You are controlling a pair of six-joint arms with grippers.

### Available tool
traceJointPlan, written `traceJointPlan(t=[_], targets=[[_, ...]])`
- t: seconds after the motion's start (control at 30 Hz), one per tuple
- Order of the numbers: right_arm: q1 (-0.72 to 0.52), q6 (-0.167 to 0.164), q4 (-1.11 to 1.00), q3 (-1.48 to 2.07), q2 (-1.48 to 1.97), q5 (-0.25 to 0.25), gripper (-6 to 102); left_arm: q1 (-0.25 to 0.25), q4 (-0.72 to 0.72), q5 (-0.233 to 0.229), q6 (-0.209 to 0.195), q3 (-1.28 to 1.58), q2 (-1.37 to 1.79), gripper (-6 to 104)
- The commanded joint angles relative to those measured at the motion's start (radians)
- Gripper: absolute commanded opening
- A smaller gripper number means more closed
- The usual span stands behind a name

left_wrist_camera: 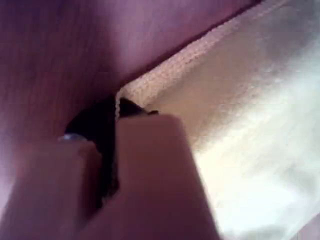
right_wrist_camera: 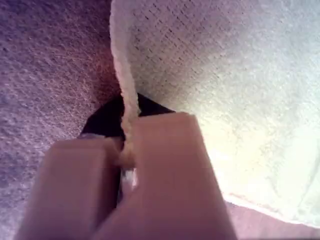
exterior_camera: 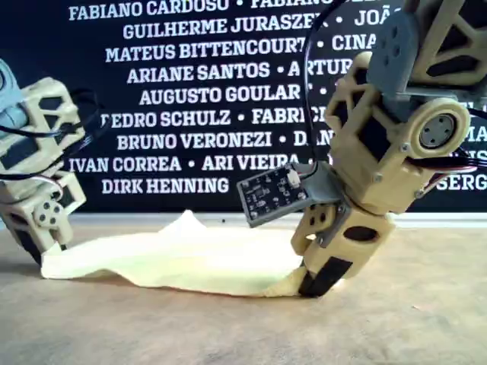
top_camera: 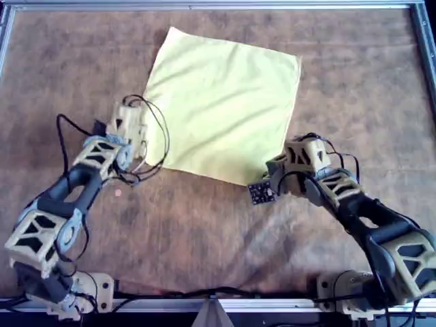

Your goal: Fold a cloth

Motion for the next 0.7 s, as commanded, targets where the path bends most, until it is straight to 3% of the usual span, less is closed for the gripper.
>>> traceJointPlan(t=[0.0,0.37,0.67], targets=[[-0.017,-0.002,0.015,-0.037,0.091,0.006,-2,-0.071,0.006,0.008,0.002,0.084,0.135,-1],[-0.132,-0.003,0.017,0.067,0.215,0.006,-2,-0.061,0.006,-0.011,0.002,0.353,0.431,-1],[-0.138,-0.003,0.017,0.184,0.328,0.006,-2,-0.075,0.006,0.006,0.002,0.400,0.511,-1]])
